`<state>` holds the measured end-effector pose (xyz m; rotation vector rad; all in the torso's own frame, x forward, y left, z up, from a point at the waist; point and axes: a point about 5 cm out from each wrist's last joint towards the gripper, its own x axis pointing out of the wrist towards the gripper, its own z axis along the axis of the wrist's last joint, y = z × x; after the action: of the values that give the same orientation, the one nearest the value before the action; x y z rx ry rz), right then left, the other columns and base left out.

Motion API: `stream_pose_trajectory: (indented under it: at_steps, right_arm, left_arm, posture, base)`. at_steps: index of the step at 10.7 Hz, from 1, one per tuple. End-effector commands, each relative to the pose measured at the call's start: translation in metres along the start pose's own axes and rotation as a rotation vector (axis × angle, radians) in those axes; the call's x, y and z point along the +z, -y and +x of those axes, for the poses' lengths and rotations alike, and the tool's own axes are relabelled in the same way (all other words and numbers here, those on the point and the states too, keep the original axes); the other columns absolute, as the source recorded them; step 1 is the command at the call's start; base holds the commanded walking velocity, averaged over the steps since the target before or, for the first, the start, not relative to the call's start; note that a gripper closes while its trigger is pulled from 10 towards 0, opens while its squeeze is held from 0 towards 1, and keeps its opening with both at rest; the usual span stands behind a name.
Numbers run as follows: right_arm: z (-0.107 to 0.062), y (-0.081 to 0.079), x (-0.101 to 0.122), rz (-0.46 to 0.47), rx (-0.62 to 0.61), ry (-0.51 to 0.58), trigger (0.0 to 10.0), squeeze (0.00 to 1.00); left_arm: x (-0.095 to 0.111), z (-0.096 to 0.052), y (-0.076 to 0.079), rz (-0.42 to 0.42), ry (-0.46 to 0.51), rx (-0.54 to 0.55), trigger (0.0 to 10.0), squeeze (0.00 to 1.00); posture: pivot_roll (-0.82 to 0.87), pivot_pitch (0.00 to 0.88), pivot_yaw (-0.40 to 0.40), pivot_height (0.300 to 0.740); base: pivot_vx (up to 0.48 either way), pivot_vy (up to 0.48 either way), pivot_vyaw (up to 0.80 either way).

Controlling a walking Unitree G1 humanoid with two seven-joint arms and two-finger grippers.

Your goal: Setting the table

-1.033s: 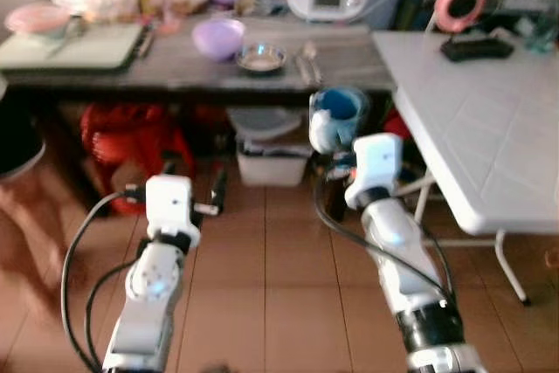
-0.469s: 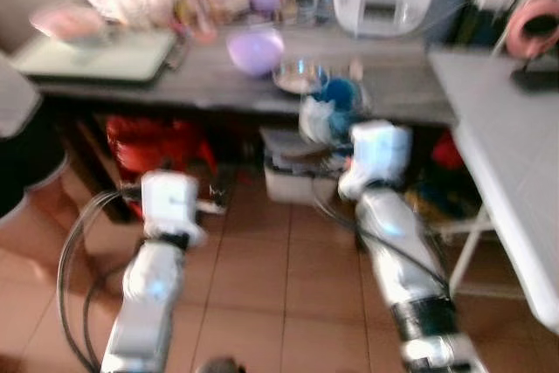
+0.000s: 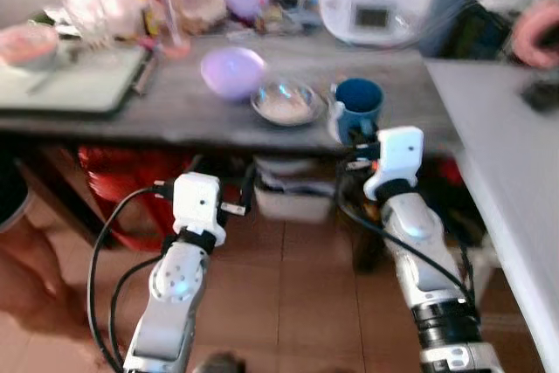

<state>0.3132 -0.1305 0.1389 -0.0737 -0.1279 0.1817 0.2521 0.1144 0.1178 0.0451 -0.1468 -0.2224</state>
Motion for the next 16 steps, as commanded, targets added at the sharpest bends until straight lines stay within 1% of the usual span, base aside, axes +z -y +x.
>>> stream_pose_trajectory:
  at_steps: [1,2,3,4,6,7,8,9,10,11,12,13,14,16]
  right_arm:
    - [0.004,-0.008,0.01,-0.014,0.026,0.04,10.0,0.0]
    - [0.006,-0.009,0.012,0.019,0.007,0.048,10.0,0.0]
    - [0.007,-0.007,0.013,0.009,-0.009,0.052,10.0,0.0]
    - [0.01,-0.002,0.016,-0.027,-0.055,0.066,10.0,0.0]
    - [0.019,0.004,0.025,-0.072,-0.104,0.098,10.0,0.0]
    - [0.022,0.008,0.026,-0.068,-0.126,0.097,10.0,0.0]
    - [0.028,0.016,0.03,-0.054,-0.152,0.094,10.0,0.0]
    - [0.034,0.019,0.033,-0.042,-0.136,0.082,10.0,0.0]
    - [0.039,0.024,0.031,-0.04,-0.128,0.056,10.0,0.0]
    - [0.04,0.025,0.029,-0.06,-0.103,0.049,10.0,0.0]
    - [0.04,0.027,0.027,-0.068,-0.103,0.043,10.0,0.0]
    - [0.039,0.03,0.024,-0.062,-0.123,0.029,10.0,0.0]
    - [0.037,0.031,0.016,-0.04,-0.13,-0.005,10.0,0.0]
    - [0.034,0.03,0.01,-0.028,-0.116,-0.027,10.0,0.0]
  left_arm:
    - [0.0,-0.002,-0.005,0.018,-0.004,0.004,10.0,0.0]
    - [0.0,-0.004,-0.006,0.018,-0.003,0.007,10.0,0.0]
    - [0.001,-0.004,-0.007,0.019,-0.001,0.007,10.0,0.0]
    - [0.003,-0.006,-0.008,0.017,0.005,0.01,10.0,0.0]
    - [0.003,-0.01,-0.008,0.027,-0.002,0.004,10.0,0.0]
    - [0.002,-0.013,-0.009,0.028,-0.011,0.008,10.0,0.0]
    - [0.002,-0.018,-0.013,0.009,-0.007,0.033,10.0,0.0]
    - [-0.001,-0.023,-0.019,0.012,-0.035,0.072,10.0,0.0]
    - [-0.005,-0.029,-0.024,0.016,-0.063,0.087,10.0,0.0]
    - [-0.008,-0.035,-0.029,0.02,-0.082,0.116,10.0,0.0]
    - [-0.01,-0.042,-0.035,0.015,-0.103,0.146,10.0,0.0]
    - [-0.011,-0.046,-0.036,0.015,-0.111,0.148,10.0,0.0]
    - [-0.011,-0.049,-0.035,0.011,-0.121,0.137,10.0,0.0]
    - [-0.01,-0.051,-0.036,0.012,-0.128,0.128,10.0,0.0]
  posture:
    - [0.07,0.054,0.012,0.74]
    - [0.08,0.055,0.011,0.74]
    - [0.08,0.057,0.01,0.74]
    - [0.08,0.057,0.004,0.74]
    - [0.1,0.055,-0.001,0.74]
    - [0.1,0.057,-0.003,0.74]
    - [0.11,0.061,-0.003,0.74]
    - [0.11,0.068,0.002,0.74]
    - [0.12,0.074,0.002,0.74]
    - [0.12,0.081,0.004,0.74]
    - [0.12,0.087,0.002,0.74]
    - [0.13,0.092,0.001,0.74]
    - [0.13,0.098,0.003,0.74]
    - [0.13,0.099,0.009,0.74]
  base:
    - [0.48,0.0,0.8]
    - [0.48,0.0,0.0]
    - [0.48,0.0,0.0]
    - [0.48,0.0,0.0]
    - [0.474,0.0,0.0]
    - [0.458,0.0,0.0]
    - [0.0,0.0,0.0]
    - [0.0,0.0,0.0]
    - [0.0,0.0,0.0]
    - [0.0,0.0,0.0]
    - [0.0,0.0,0.8]
    - [0.0,0.0,0.68]
    - [0.0,0.0,0.0]
    - [0.0,0.0,0.0]
